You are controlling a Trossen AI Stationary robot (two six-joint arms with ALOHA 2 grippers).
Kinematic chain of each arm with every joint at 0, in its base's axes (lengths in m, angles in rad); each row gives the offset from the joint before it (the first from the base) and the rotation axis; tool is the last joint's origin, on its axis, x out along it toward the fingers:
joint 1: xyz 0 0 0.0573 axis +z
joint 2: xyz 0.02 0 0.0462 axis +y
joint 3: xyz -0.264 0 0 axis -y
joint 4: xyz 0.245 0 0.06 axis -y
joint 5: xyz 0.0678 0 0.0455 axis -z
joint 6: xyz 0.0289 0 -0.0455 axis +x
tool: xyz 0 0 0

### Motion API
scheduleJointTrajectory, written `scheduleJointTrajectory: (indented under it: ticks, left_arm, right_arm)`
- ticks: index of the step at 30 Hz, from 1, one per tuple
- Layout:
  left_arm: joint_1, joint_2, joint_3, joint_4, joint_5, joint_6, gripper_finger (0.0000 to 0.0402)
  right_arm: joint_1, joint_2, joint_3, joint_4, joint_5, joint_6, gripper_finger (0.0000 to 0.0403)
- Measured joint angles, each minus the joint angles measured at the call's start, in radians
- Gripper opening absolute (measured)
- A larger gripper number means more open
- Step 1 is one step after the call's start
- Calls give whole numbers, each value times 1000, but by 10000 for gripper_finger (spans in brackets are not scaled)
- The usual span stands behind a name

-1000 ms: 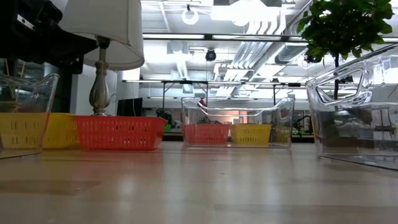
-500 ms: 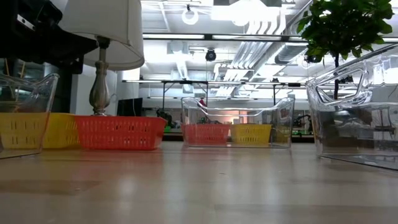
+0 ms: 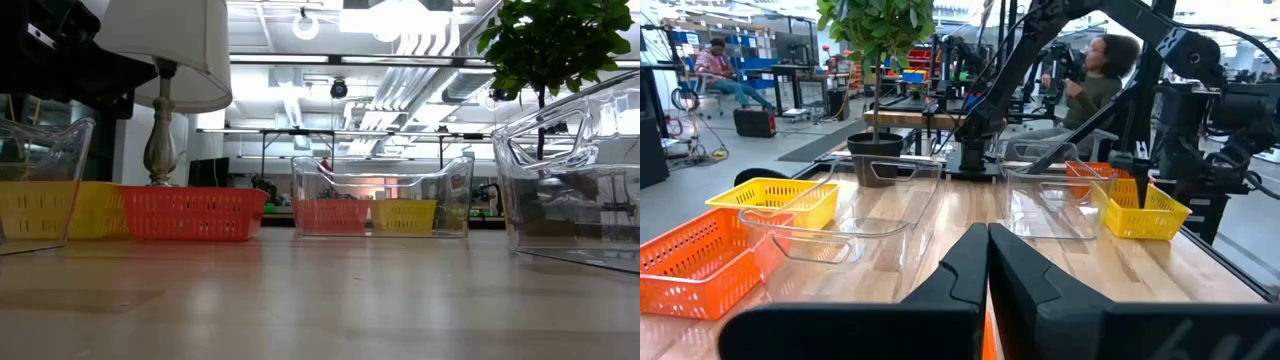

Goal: Stack baskets by color
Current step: Stack the bottom yellow bin on the top yellow bin

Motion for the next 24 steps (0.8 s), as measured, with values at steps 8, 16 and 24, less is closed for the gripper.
scheduleJointTrajectory:
  ticks: [8, 16, 24]
  left_arm:
    - [0, 0, 0, 0, 0, 0, 0]
    - [0, 0, 0, 0, 0, 0, 0]
    - [0, 0, 0, 0, 0, 0, 0]
  right_arm:
    - [-7, 0, 30, 1, -37, 1, 29]
    - [-8, 0, 228, 2, 48, -119, 5]
    - [-22, -2, 502, -38, 326, -482, 3]
